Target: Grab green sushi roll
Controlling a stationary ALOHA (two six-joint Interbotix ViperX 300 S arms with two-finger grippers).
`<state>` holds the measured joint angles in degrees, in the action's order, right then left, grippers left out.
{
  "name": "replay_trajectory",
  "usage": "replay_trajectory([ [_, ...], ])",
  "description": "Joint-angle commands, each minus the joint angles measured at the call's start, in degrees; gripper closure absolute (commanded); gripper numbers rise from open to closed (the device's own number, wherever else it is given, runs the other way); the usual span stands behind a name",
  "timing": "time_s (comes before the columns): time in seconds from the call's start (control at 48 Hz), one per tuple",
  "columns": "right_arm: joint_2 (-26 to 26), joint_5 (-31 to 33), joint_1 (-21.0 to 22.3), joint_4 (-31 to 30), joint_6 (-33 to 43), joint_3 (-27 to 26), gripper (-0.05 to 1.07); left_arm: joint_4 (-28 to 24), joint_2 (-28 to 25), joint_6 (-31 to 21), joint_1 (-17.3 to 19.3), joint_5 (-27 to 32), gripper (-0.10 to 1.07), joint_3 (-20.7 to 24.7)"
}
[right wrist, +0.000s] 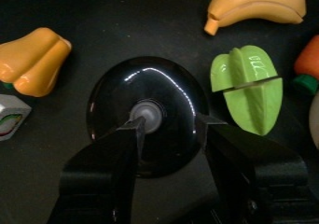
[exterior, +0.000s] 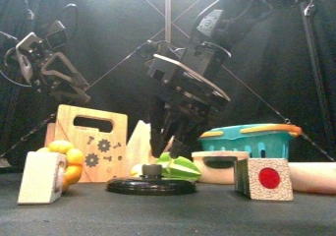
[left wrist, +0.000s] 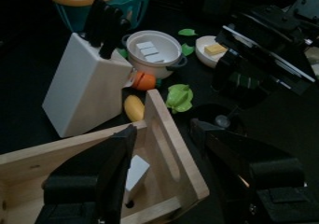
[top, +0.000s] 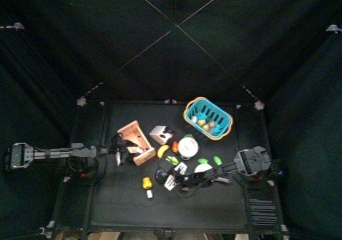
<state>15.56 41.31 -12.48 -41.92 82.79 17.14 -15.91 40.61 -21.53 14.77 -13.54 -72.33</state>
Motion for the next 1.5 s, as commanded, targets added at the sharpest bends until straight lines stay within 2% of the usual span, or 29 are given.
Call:
replay_trajectory([
  [0.0, -3.78, 1.76, 0.26, 2.72, 0.09, -1.93, 0.19, 0.09, -0.09, 0.00, 0.00, -0.18, 0.10, 0.62],
  [0.208, -10.20, 12.83, -0.79, 15.82, 0.70, -1.49, 0.19, 0.44, -0.09, 0.09, 0.09, -0.18, 0.10, 0.44],
  [0.354, -10.37, 13.71, -1.85, 26.02, 0.88, 1.67, 0.18, 0.44, -0.09, 0.09, 0.00, -0.18, 0.10, 0.44],
  [0.438, -10.28, 13.36, -2.02, 28.39, 1.23, 2.99, 0.17, 0.53, -0.09, 0.09, 0.09, -0.26, 0.10, 0.35],
  [0.604, -10.11, 11.34, -2.81, 26.63, 10.63, 5.10, 0.03, 0.44, -0.09, 0.09, 0.09, -0.18, 0.10, 0.18],
  [0.708, -9.49, 4.04, -2.90, 24.96, 16.17, 7.91, 0.02, 0.53, -0.09, 0.00, 0.09, -0.26, 0.10, 0.26],
  [0.833, -8.26, -0.09, -2.64, 24.87, 17.75, 9.32, 0.02, 0.44, -0.09, 0.00, 0.18, -0.18, 0.10, 0.18],
  [1.062, -6.86, -0.62, -2.55, 24.43, 16.96, 9.76, 0.03, 0.53, -0.09, 0.00, 0.18, -0.26, 0.10, 0.18],
  [1.188, -6.24, -0.79, -2.46, 24.26, 16.88, 9.93, 0.10, 0.44, -0.09, 0.00, 0.18, -0.18, 0.10, 0.18],
  [1.375, -6.50, -0.53, -2.29, 24.08, 16.79, 9.76, 0.33, 0.53, -0.09, 0.00, 0.18, -0.18, 0.10, 0.18],
  [1.479, -8.26, 0.00, -2.29, 23.20, 16.79, 9.23, 0.37, 0.53, -0.09, 0.00, 0.18, -0.18, 0.10, 0.18],
])
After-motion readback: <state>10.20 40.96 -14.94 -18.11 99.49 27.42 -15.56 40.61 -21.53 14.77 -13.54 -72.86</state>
